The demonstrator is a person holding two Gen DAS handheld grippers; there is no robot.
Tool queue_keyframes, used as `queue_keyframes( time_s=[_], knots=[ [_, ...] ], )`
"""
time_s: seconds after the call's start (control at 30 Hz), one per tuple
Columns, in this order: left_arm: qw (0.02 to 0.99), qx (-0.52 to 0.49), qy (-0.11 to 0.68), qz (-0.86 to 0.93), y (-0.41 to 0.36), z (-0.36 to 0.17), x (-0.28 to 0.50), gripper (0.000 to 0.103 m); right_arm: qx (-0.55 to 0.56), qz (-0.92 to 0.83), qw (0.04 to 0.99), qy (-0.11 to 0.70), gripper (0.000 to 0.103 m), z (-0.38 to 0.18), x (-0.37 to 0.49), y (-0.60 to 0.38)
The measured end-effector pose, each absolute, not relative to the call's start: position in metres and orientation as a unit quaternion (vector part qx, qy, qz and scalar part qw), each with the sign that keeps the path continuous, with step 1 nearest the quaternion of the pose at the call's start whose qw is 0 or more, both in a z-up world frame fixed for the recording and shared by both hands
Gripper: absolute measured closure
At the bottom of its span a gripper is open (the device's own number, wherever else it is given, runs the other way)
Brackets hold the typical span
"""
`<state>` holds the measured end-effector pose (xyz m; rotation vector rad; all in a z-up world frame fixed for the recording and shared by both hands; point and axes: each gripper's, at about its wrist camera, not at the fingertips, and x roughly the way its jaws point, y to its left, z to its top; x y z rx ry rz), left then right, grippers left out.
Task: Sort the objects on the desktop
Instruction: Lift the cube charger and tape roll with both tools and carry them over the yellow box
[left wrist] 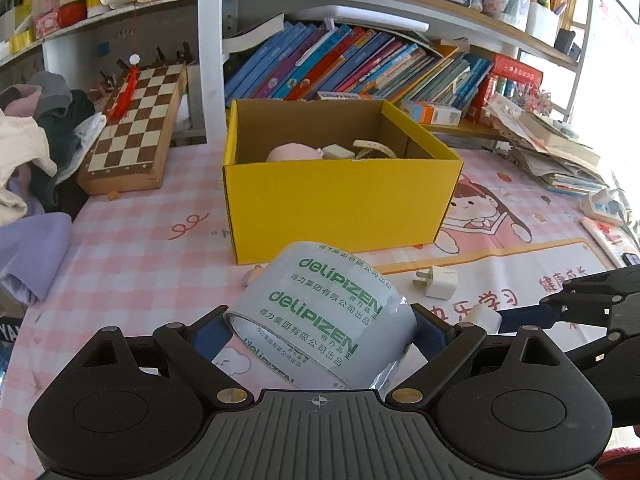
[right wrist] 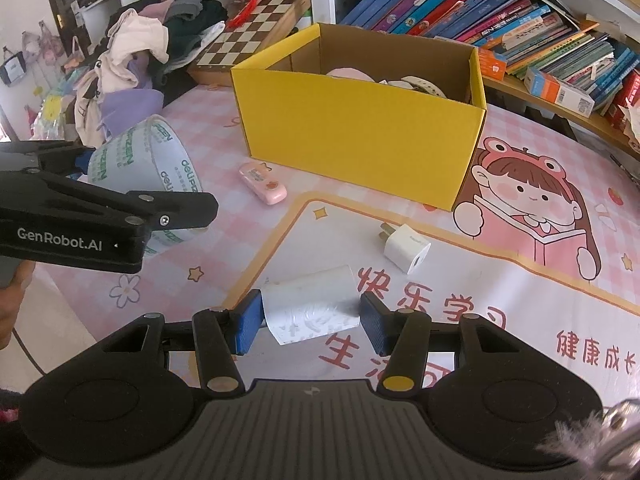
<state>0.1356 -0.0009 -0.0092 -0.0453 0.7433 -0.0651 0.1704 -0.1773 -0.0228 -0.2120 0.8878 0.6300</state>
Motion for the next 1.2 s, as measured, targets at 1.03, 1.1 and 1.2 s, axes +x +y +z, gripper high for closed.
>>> queue_keyframes(
  time_s=[1.03, 1.1, 1.2],
  knots=[
    [0.950, -0.015, 0.309, -0.052, 0.010, 0.029, 0.143, 0.009, -0.080, 0.299, 0.867, 0.391, 0.052, 0.020, 0.189, -0.172],
    [0.951, -0.018, 0.306, -0.051, 0.010, 0.030, 0.146, 0.009, -0.084, 0.303, 0.866, 0.389, 0.052, 0.022, 0.193, -0.171],
    [0.952, -0.022, 0.302, -0.049, 0.010, 0.033, 0.152, 0.009, -0.090, 0.305, 0.866, 0.387, 0.052, 0.025, 0.200, -0.171]
  ],
)
